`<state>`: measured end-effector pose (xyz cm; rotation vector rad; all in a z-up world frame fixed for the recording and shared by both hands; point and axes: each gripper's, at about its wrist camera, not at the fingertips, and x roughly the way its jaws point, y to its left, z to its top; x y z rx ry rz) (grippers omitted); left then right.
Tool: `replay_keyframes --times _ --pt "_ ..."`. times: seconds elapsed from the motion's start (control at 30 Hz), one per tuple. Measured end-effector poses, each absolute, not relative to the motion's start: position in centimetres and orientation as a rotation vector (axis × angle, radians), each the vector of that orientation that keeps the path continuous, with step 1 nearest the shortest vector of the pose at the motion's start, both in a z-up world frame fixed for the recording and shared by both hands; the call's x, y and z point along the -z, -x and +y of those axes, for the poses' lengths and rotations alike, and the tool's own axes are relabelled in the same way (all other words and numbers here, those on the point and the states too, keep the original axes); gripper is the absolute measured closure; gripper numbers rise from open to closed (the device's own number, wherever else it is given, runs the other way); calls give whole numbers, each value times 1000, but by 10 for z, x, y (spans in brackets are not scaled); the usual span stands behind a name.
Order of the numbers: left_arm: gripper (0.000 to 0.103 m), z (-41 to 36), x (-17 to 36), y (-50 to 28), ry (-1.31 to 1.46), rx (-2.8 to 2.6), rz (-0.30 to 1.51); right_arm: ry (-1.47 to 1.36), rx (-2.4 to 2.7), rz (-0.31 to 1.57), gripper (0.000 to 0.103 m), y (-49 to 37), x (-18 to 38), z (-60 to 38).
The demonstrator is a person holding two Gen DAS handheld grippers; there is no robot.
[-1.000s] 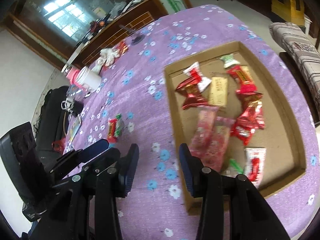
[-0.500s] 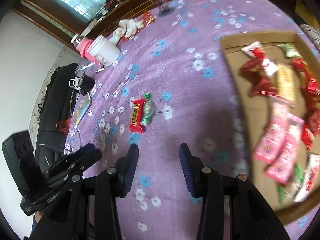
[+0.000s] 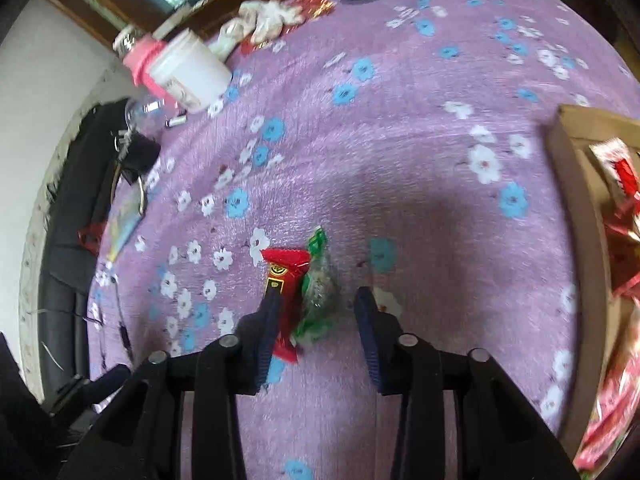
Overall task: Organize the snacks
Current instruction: 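Grasp a red black-labelled candy with the left tool while the right tool grasps the green-wrapped candy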
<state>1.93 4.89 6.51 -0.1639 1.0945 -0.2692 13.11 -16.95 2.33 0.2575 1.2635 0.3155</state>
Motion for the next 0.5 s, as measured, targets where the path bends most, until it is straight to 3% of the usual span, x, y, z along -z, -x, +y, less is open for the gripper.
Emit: replay_keyframes --times 0.17,0.5 --pt "62 33 -65 -36 150 307 1099 -242 -345 1251 94 -131 -25 -172" --pt "63 -37 -43 -90 81 389 1155 -271 -322 1223 95 -91 -36 -213"
